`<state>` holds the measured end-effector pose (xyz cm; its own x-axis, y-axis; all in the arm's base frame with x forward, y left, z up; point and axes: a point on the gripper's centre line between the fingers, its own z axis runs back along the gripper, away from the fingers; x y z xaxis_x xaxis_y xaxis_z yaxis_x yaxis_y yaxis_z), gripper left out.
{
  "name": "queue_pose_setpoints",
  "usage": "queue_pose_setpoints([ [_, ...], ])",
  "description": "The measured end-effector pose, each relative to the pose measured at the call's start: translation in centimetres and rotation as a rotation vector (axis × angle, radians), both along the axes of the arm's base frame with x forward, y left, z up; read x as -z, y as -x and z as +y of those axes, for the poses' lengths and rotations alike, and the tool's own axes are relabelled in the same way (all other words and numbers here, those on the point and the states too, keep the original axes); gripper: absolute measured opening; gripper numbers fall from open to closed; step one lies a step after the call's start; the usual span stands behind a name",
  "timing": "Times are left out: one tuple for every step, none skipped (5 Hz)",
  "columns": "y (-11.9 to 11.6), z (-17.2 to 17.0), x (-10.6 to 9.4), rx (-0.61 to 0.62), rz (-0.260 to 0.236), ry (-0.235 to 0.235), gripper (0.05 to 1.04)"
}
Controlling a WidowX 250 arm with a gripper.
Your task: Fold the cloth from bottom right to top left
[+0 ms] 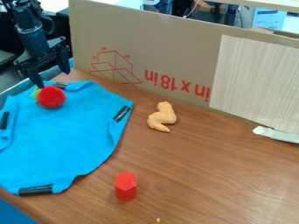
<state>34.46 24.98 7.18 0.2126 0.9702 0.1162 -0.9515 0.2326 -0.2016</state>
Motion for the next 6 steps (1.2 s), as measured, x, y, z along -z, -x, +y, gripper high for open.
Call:
queue_pose_setpoints([
  [0.3, -0.4, 1.7, 0.008, 0.035, 0.029, 1.0],
  [1.5, -1.8, 3.6, 0.075, 0.063, 0.076, 1.0],
  [2.5, -2.8, 3.0, 0.17, 0.043, 0.06, 1.0],
  [4.4, -3.8, 1.9, 0.361, 0.005, 0.06, 1.0],
  [6.2, -5.2, 0.3, 0.609, -0.022, 0.029, 1.0],
  [7.9, -6.5, -0.5, 0.862, -0.03, -0.059, 1.0],
])
